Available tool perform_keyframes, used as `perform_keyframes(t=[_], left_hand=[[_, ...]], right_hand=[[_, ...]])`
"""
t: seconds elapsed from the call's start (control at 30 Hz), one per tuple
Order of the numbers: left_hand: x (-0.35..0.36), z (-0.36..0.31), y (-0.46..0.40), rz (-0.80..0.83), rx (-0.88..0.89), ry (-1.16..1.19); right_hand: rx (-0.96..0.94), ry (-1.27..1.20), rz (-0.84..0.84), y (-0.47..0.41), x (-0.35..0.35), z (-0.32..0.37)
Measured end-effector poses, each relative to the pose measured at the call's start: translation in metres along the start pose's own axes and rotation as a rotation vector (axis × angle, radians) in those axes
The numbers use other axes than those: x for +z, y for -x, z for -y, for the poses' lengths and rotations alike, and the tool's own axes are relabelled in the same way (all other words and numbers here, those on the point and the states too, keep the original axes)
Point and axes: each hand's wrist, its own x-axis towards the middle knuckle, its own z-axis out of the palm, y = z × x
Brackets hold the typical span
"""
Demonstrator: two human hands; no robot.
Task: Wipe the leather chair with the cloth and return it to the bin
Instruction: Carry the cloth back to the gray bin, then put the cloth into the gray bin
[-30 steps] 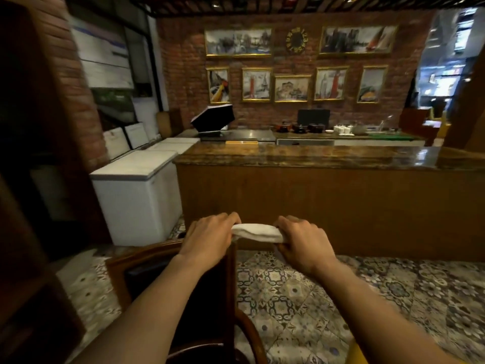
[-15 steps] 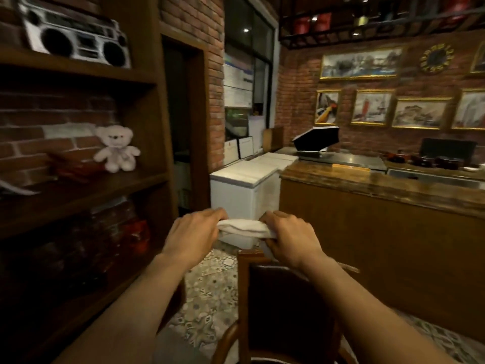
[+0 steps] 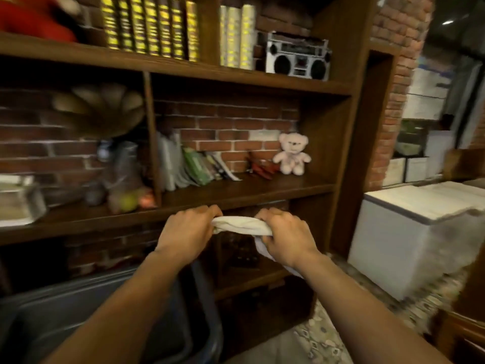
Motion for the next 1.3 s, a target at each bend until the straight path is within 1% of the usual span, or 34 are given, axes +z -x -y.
perform_keyframes(t=[0.07,0.17,0.3,0.43,0.63,0.73,0.8,0.87,1.0,1.17,1.3], left_hand=[[-0.009,0.044,0.018,-0.018,-0.086,-0.034],[-0.022,0.089,0.043,-0.028,-0.182,-0.084],[-0.033,0.131,0.071,-0.037,-0.297,-0.171],[-0.038,0.152,0.080,-0.031,-0.361,-0.224],[-0.025,0.172,0.070,-0.006,-0.447,-0.225],[-0.001,0.184,0.072,0.035,-0.484,-0.232],[0.026,0.201,0.075,0.075,-0.522,-0.241],[0.039,0.207,0.083,0.077,-0.537,-0.247],[0.078,0.245,0.092,0.133,-0.555,-0.212],[0.138,0.302,0.109,0.210,-0.562,-0.130],[0.191,0.348,0.130,0.349,-0.582,-0.060]], right_hand=[[-0.078,-0.048,0.025,-0.025,0.023,0.038],[-0.172,-0.111,0.044,-0.051,0.049,0.084],[-0.286,-0.170,0.055,-0.077,0.078,0.132],[-0.363,-0.251,0.055,-0.099,0.098,0.152],[-0.427,-0.310,0.062,-0.132,0.131,0.158],[-0.434,-0.329,0.095,-0.137,0.157,0.159],[-0.437,-0.345,0.135,-0.140,0.190,0.164],[-0.445,-0.350,0.164,-0.135,0.203,0.164],[-0.448,-0.366,0.215,-0.137,0.254,0.178],[-0.370,-0.350,0.346,-0.135,0.325,0.199],[-0.311,-0.283,0.456,-0.127,0.386,0.224]])
